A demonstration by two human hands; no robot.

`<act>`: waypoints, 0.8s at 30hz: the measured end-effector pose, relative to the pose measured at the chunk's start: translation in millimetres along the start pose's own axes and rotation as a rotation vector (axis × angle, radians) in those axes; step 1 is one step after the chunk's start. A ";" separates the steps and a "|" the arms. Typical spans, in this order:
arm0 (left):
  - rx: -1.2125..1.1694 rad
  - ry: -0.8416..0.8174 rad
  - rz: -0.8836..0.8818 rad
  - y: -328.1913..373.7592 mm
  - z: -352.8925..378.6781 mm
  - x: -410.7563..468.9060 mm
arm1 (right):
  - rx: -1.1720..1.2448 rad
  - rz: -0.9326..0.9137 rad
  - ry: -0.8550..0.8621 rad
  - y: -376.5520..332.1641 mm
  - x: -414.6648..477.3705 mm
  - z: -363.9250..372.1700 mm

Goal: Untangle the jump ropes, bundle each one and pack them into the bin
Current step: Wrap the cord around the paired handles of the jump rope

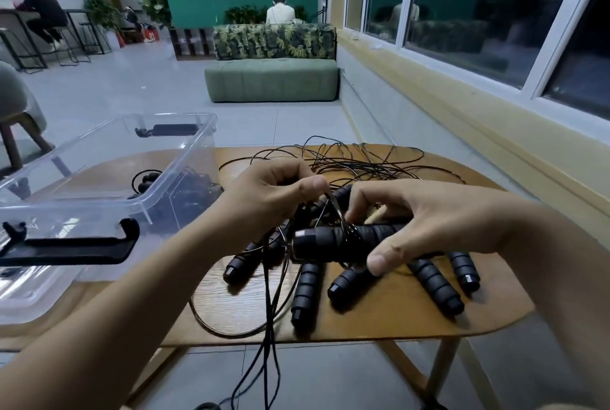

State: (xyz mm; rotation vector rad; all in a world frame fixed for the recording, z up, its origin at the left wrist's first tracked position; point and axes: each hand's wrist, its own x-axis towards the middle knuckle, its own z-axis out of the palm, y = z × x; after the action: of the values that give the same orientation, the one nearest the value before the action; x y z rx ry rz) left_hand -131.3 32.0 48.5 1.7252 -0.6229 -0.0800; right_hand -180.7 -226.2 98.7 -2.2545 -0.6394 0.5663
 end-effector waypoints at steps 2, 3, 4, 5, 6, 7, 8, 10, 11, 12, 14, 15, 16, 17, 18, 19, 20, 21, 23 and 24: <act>-0.060 -0.028 0.017 -2.7 2.0 -1.1 | 0.152 -0.091 -0.012 -3.8 -4.8 0.6; -0.076 -0.042 0.018 -3.8 4.6 -1.6 | 0.233 -0.133 -0.006 -5.1 -6.7 0.9; -0.094 -0.050 0.011 -4.5 8.3 -1.9 | 0.309 -0.169 0.012 -5.9 -7.6 1.1; -0.118 -0.042 -0.012 -4.8 12.9 -2.1 | 0.376 -0.198 0.039 -7.4 -8.4 1.2; -0.180 -0.021 -0.057 -4.6 18.1 -2.2 | 0.433 -0.223 0.079 -9.0 -8.5 1.4; -0.242 -0.006 -0.100 -4.1 23.3 -1.4 | 0.482 -0.243 0.128 -10.7 -8.0 1.8; -0.281 -0.007 -0.112 -3.7 27.9 -0.8 | 0.519 -0.256 0.190 -10.9 -6.3 2.1; -0.265 -0.034 -0.079 -1.1 35.9 -0.1 | 0.558 -0.257 0.343 -7.8 -1.7 1.6; -0.234 -0.045 -0.067 -0.2 37.8 0.0 | 0.561 -0.247 0.420 -6.1 0.4 1.1; -0.200 -0.047 -0.070 -0.6 39.6 0.1 | 0.548 -0.229 0.488 -4.1 3.0 0.8; -0.115 -0.027 -0.096 -4.0 42.5 -0.1 | 0.464 -0.175 0.605 -1.6 6.6 0.8; -0.048 -0.021 -0.109 -5.6 44.4 -0.7 | 0.416 -0.155 0.660 -0.3 7.8 0.5; 0.034 -0.022 -0.110 -6.1 46.9 -1.9 | 0.376 -0.143 0.719 1.4 9.0 -0.1; 0.136 -0.029 -0.098 -6.0 49.3 -2.9 | 0.331 -0.134 0.778 3.9 9.6 -1.1; 0.256 -0.044 -0.079 -4.1 51.2 -4.5 | 0.270 -0.116 0.833 7.6 10.3 -3.0; 0.372 -0.062 -0.063 -1.6 52.1 -5.8 | 0.199 -0.086 0.877 11.7 10.9 -4.9; 0.457 -0.076 -0.048 1.1 52.2 -7.1 | 0.133 -0.050 0.901 16.1 11.5 -7.4; 0.502 -0.084 -0.027 4.6 51.5 -8.0 | 0.077 -0.012 0.903 21.1 12.2 -9.9; 0.546 -0.079 0.042 12.4 47.5 -8.7 | -0.004 0.060 0.870 29.9 14.3 -13.6; 0.543 -0.068 0.076 16.1 44.8 -8.5 | -0.034 0.086 0.835 33.8 15.4 -15.0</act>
State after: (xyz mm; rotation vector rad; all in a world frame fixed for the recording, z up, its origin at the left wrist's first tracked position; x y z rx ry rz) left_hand -161.2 -5.8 49.4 2.2250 -0.8109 0.0935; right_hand -150.9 -245.9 80.5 -2.2799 -0.1223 -0.3606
